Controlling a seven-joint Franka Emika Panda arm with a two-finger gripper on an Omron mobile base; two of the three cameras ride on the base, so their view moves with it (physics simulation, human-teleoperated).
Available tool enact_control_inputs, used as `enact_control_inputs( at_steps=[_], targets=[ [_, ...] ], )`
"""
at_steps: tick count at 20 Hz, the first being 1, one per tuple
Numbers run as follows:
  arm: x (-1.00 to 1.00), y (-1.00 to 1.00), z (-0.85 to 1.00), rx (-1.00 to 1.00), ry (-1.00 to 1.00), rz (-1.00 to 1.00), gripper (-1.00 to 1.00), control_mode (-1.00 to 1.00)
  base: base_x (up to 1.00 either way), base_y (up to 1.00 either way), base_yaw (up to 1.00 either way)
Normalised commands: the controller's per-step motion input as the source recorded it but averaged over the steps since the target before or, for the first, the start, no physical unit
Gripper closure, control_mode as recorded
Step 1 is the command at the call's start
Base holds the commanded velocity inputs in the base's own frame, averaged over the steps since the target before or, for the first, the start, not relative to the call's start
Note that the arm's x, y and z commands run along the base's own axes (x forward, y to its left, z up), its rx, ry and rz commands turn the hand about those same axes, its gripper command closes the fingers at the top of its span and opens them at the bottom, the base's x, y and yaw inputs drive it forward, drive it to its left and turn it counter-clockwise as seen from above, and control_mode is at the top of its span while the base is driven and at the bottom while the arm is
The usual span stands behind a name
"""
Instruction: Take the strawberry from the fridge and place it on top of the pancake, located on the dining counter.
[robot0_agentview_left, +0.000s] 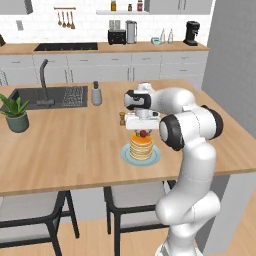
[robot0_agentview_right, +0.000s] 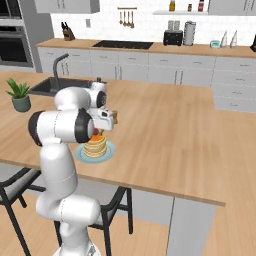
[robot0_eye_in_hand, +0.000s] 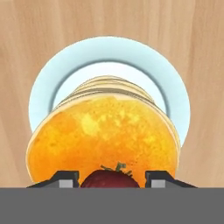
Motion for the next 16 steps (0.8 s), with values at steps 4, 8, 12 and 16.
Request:
enact_control_inputs(
  at_steps=[4, 8, 12, 16],
  targets=[
    [-0.18, 0.0, 0.0, 0.0, -0.01, 0.0, -1.0, -1.0, 0.0, 0.0, 0.0],
    [-0.25, -0.03, 0.3, 0.0, -0.07, 0.0, -1.0, -1.0, 0.0, 0.0, 0.0],
    [-0.27, -0.14, 0.66, 0.0, -0.16, 0.0, -1.0, -1.0, 0.0, 0.0, 0.0],
    [-0.56, -0.18, 0.57, 0.0, -0.21, 0.0, -1.0, -1.0, 0.0, 0.0, 0.0]
  ],
)
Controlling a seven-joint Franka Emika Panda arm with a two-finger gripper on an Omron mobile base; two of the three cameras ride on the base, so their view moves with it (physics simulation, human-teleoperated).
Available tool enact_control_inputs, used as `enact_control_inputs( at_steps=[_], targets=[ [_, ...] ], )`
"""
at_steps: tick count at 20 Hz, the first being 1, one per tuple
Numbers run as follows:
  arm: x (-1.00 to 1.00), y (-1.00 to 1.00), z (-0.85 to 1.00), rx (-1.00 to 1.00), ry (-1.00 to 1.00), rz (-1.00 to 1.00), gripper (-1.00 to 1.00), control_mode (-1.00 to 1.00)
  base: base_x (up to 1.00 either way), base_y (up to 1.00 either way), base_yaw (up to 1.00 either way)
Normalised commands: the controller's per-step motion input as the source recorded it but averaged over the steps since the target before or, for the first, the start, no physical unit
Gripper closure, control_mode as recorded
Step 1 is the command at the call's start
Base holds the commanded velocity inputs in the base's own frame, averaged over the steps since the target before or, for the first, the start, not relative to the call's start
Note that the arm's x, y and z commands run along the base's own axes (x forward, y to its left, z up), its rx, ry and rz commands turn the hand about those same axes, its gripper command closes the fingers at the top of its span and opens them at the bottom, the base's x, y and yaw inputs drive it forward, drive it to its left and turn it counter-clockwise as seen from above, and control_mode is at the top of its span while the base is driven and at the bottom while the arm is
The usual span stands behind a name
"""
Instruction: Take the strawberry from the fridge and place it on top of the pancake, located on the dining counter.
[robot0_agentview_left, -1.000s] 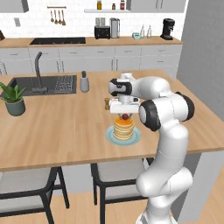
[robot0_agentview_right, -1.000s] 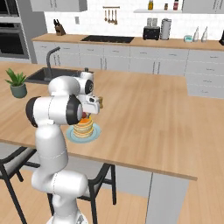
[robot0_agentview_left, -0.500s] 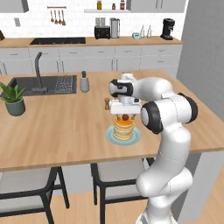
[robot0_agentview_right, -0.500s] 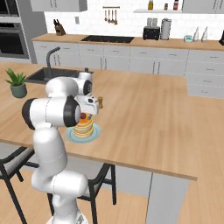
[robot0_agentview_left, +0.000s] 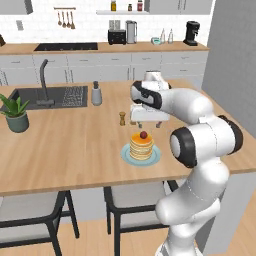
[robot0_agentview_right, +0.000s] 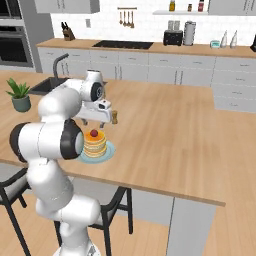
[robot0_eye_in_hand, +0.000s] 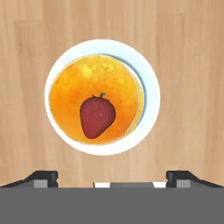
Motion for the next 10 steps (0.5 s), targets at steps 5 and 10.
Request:
enact_control_inputs(
  at_steps=[5, 10],
  targets=[
    [-0.81, -0.38, 0.34, 0.0, -0.18, 0.0, -1.0, -1.0, 0.0, 0.0, 0.0],
    [-0.59, -0.41, 0.1, 0.09, -0.14, -0.08, -1.0, -1.0, 0.0, 0.0, 0.0]
  ],
)
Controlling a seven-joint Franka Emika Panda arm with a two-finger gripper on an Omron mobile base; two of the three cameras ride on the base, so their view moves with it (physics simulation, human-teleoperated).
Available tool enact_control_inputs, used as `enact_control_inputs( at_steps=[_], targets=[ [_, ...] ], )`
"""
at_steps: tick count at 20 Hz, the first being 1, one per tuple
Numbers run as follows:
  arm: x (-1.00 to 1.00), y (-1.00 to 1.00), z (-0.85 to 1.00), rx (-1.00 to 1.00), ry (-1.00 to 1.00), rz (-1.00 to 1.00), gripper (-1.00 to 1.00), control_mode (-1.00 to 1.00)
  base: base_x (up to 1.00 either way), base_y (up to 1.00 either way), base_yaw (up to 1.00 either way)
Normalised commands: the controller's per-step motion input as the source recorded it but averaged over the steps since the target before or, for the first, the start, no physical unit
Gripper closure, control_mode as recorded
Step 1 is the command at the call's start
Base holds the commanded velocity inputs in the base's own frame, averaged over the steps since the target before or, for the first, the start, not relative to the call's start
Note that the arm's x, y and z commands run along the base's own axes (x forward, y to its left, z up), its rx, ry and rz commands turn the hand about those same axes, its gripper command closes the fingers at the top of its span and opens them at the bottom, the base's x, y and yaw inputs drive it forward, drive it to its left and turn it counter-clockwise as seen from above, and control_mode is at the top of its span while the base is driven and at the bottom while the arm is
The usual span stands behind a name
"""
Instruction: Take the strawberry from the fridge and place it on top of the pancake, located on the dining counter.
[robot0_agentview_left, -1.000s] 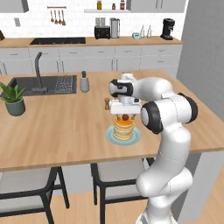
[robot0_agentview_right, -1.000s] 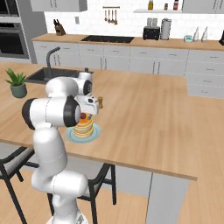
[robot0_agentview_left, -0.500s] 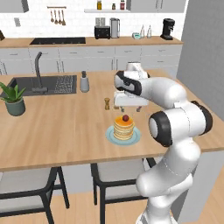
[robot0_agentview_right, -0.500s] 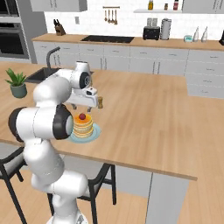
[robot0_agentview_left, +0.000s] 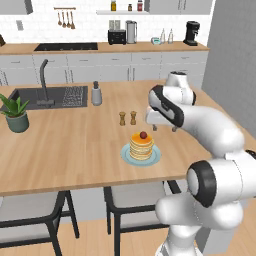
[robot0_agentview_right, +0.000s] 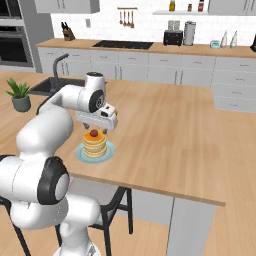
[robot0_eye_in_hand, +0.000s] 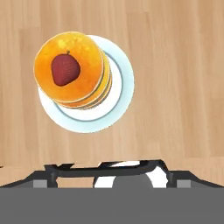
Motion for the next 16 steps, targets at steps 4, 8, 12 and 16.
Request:
enact_control_inputs(
  at_steps=[4, 8, 12, 16],
  targets=[
    [-0.26, -0.28, 0.0, 0.08, -0.03, -0.05, -1.0, -1.0, 0.0, 0.0, 0.0],
    [-0.23, -0.28, 0.0, 0.06, -0.03, -0.07, -1.0, -1.0, 0.0, 0.0, 0.0],
    [-0.27, -0.27, 0.0, 0.02, -0.05, -0.04, -1.0, -1.0, 0.0, 0.0, 0.0],
    [-0.24, -0.22, 0.0, 0.01, -0.05, -0.02, -1.0, -1.0, 0.0, 0.0, 0.0]
  ],
)
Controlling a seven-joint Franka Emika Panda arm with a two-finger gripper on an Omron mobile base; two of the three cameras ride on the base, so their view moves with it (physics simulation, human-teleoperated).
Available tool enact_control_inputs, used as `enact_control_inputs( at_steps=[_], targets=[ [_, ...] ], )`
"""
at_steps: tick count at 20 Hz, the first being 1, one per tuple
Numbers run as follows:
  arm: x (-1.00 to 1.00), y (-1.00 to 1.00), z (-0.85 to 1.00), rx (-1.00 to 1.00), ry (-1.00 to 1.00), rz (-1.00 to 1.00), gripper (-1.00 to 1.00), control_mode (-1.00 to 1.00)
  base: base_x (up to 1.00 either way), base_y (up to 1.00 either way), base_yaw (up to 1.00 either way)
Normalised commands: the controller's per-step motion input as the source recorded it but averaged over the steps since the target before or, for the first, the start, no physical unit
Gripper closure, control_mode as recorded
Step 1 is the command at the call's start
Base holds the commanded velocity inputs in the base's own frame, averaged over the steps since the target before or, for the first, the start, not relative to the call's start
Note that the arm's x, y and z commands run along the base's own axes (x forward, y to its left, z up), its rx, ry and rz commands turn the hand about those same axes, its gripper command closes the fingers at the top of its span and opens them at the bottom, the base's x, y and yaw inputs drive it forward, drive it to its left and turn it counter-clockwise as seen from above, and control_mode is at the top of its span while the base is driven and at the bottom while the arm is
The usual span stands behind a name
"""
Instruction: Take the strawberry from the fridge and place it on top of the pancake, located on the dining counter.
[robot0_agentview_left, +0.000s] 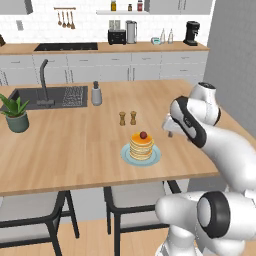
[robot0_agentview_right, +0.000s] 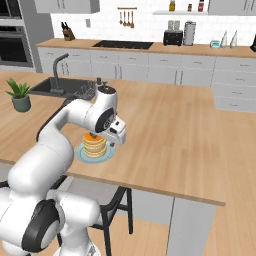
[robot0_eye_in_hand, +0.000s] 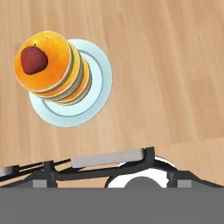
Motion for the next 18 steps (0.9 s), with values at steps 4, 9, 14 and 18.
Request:
enact_control_inputs(
  at_steps=[4, 9, 14, 18],
  targets=[
    [-0.23, -0.21, 0.0, 0.01, -0.05, -0.02, -1.0, -1.0, 0.0, 0.0, 0.0],
    [-0.25, -0.22, 0.0, 0.01, -0.06, -0.02, -1.0, -1.0, 0.0, 0.0, 0.0],
    [-0.31, -0.2, 0.0, 0.0, -0.1, -0.02, -1.0, -1.0, 0.0, 0.0, 0.0],
    [-0.34, -0.2, 0.0, 0.0, -0.11, -0.03, -1.0, -1.0, 0.0, 0.0, 0.0]
  ],
)
